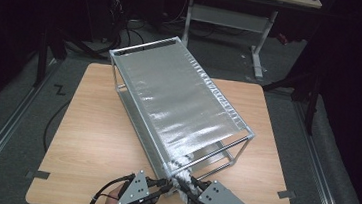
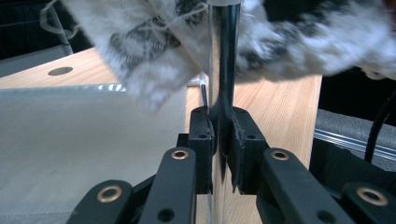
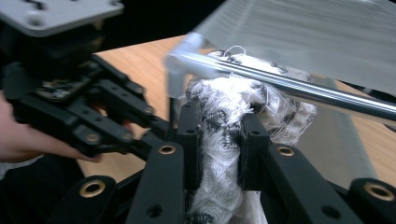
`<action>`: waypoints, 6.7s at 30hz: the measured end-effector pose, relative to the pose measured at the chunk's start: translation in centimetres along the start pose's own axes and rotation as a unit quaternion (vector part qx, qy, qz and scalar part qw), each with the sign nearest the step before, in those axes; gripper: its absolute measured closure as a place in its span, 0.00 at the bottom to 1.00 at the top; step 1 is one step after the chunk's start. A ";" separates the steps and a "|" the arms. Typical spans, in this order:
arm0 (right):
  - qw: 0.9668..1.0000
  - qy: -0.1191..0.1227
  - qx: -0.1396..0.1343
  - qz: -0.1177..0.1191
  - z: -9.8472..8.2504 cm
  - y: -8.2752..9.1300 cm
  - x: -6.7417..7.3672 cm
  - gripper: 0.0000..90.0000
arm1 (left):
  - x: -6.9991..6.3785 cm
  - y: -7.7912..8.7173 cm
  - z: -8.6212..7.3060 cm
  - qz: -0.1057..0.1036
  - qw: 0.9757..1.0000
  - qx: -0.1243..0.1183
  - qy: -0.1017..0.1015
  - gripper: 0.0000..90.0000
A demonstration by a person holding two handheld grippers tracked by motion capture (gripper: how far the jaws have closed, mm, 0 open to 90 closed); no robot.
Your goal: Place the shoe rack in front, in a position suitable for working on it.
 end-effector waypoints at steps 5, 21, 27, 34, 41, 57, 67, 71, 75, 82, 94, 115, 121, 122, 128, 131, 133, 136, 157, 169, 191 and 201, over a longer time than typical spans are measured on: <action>1.000 0.015 0.001 0.002 0.2 -0.1 0.9 0.84 | 0.0 0.0 0.0 0.000 1.000 0.000 -0.001 0.89; 1.000 0.014 -0.001 0.002 0.1 -0.1 0.8 0.84 | 0.0 0.0 0.0 0.000 1.000 0.000 0.000 0.89; 1.000 0.011 0.000 0.000 0.0 -0.1 0.4 0.84 | 0.0 0.0 0.0 0.000 1.000 0.001 0.000 0.89; 1.000 -0.001 0.001 -0.017 -0.2 0.2 -1.0 0.84 | 0.0 0.0 0.0 0.000 1.000 0.001 0.001 0.89; 0.999 -0.014 -0.001 -0.038 -0.5 0.7 -2.9 0.84 | 0.0 0.3 0.0 0.005 1.000 0.003 0.002 0.89; 0.988 -0.077 -0.007 -0.131 -2.3 2.2 -9.4 0.84 | 0.0 0.7 -0.1 0.009 1.000 0.003 0.002 0.89; 0.975 -0.110 -0.017 -0.190 -3.2 4.1 -13.1 0.84 | -0.2 1.0 -0.2 0.010 1.000 0.003 0.000 0.89; 0.971 -0.123 -0.021 -0.206 -3.5 4.8 -14.2 0.84 | -0.2 1.0 -0.2 0.010 1.000 0.002 0.000 0.89; 0.971 -0.116 -0.018 -0.207 -3.5 4.6 -14.1 0.84 | -0.2 1.1 -0.2 0.011 1.000 0.002 -0.001 0.89; 0.971 -0.111 -0.017 -0.210 -3.6 4.5 -13.9 0.84 | -0.1 1.1 -0.2 0.008 1.000 0.004 -0.002 0.89; 0.968 -0.111 0.024 -0.225 -5.7 3.4 -14.5 0.84 | -0.1 0.9 -0.1 0.003 1.000 0.004 -0.006 0.89; 0.956 -0.153 0.151 -0.201 -12.7 -0.6 -15.0 0.84 | 0.0 0.6 0.0 -0.004 1.000 0.005 -0.007 0.89; 0.956 -0.157 0.145 -0.199 -12.5 -0.5 -15.1 0.84 | 0.0 0.5 0.0 -0.004 1.000 0.005 -0.006 0.89; 0.957 -0.156 0.144 -0.198 -12.4 -0.4 -15.1 0.84 | 0.0 0.5 0.0 -0.003 1.000 0.005 -0.006 0.89; 0.959 -0.154 0.127 -0.202 -11.4 0.2 -15.2 0.84 | -0.1 0.5 0.0 -0.004 1.000 0.005 -0.005 0.89; 0.961 -0.146 0.111 -0.208 -10.6 0.7 -15.1 0.84 | 0.0 0.5 0.0 -0.004 1.000 0.004 -0.005 0.89; 0.962 -0.143 0.100 -0.211 -10.1 0.9 -15.0 0.84 | -0.1 0.5 0.0 -0.004 1.000 0.005 -0.005 0.89; 0.963 -0.138 0.084 -0.217 -9.3 1.4 -14.9 0.84 | -0.1 0.5 0.0 -0.005 1.000 0.005 -0.005 0.89; 0.960 -0.114 0.000 -0.256 -5.4 4.4 -14.2 0.82 | -0.1 0.5 0.0 -0.005 1.000 0.005 -0.008 0.89; 0.959 -0.134 0.056 -0.245 -8.1 2.7 -14.8 0.83 | -0.1 0.5 0.0 -0.005 1.000 0.005 -0.007 0.89; 0.955 -0.171 0.153 -0.188 -13.4 0.5 -15.4 0.82 | 0.0 0.5 0.0 -0.006 1.000 0.006 -0.009 0.89; 0.944 -0.168 0.159 -0.235 -14.4 3.6 -16.0 0.83 | 0.1 0.6 0.1 -0.008 1.000 0.010 -0.007 0.89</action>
Point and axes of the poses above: each handheld gripper's, and its own axes: y roughly backward along the jaws, z roughly out of its top, x roughly to its left, the point moved 2 cm from there along -y, roughly forward along the jaws, and after that the axes turned 4 degrees about -x, right-handed, at the moved point
